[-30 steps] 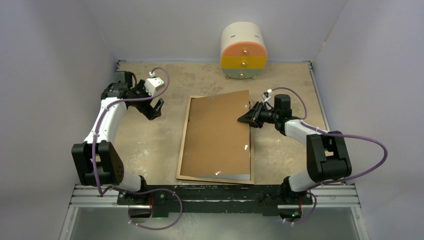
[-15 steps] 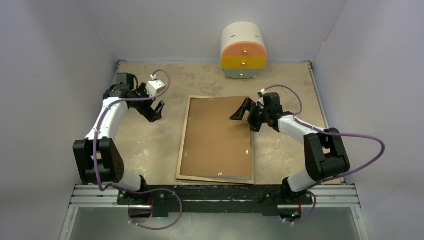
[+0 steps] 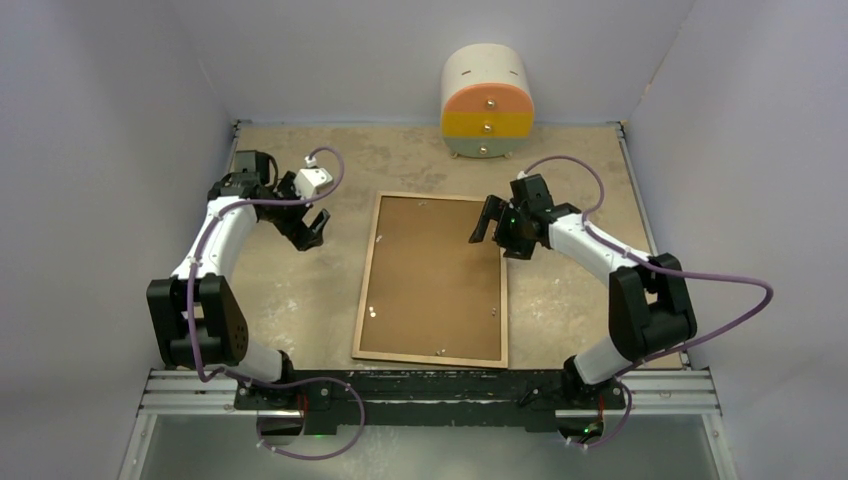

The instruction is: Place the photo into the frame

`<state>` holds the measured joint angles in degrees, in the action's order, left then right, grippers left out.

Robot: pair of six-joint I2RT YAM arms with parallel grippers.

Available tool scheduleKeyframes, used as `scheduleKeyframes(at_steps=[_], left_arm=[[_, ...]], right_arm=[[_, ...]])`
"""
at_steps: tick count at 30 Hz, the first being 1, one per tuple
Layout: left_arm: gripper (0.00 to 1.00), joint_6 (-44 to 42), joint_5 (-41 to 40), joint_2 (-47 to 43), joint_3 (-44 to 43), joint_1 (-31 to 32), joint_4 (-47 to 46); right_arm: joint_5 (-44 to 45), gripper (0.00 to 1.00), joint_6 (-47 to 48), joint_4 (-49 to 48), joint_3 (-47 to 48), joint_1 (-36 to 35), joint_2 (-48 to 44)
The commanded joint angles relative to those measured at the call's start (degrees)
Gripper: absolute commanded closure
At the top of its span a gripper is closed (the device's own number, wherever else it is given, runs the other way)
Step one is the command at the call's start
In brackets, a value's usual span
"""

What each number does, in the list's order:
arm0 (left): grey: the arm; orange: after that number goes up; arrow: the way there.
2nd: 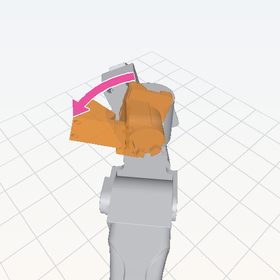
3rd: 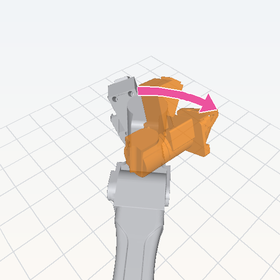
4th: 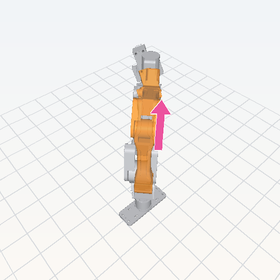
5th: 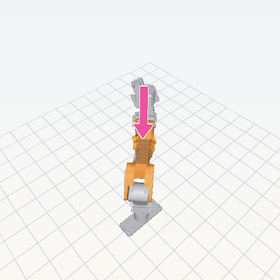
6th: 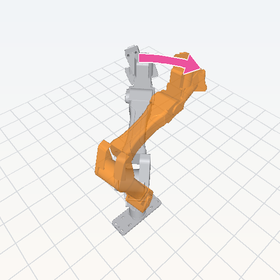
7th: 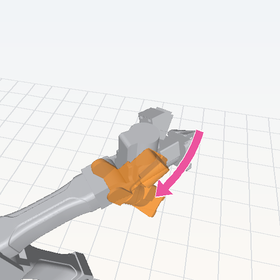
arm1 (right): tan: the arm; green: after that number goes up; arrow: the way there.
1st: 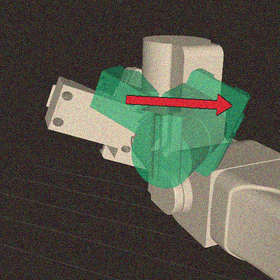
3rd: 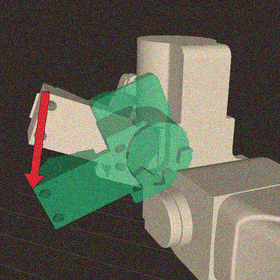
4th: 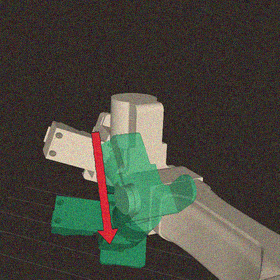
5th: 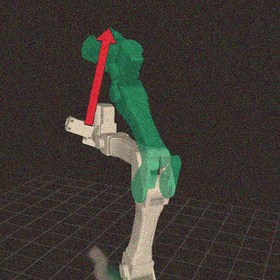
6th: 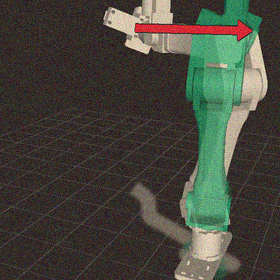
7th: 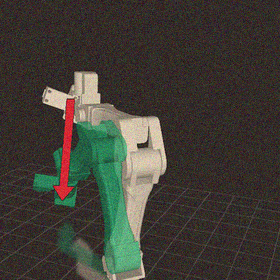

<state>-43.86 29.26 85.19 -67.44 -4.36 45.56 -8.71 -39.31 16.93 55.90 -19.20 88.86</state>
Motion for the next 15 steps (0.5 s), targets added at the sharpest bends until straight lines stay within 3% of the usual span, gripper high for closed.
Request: scheduleKeyframes(at_steps=[1, 7, 10, 13, 15], left_arm=[[0.00, -1.4, 1.7, -0.3, -0.1, 0.3, 0.8], [0.00, 0.6, 3.7, 0.7, -0.1, 0.3, 1.3], [0.00, 3.4, 7.9, 2.1, 0.5, 0.3, 0.9], [0.00, 6.4, 12.4, 5.3, 0.3, 0.5, 0.6], [0.06, 7.6, 15.3, 8.5, 0.3, 1.2, 0.9]], right_arm=[[7.4, 0.01, 3.5, 6.6, 4.9, -0.3, -2.7], [12.4, 0.01, 3.5, 3.8, 4.7, -0.3, -9.5], [4.8, 0.01, -2.3, -7.9, -2.6, 0.6, -15.5], [-10.4, 0.01, -4.9, -21.5, -6.9, 0.5, -15.1], [-11.7, 0.01, -6.2, -25.1, -6.4, -3.7, -13.0]])
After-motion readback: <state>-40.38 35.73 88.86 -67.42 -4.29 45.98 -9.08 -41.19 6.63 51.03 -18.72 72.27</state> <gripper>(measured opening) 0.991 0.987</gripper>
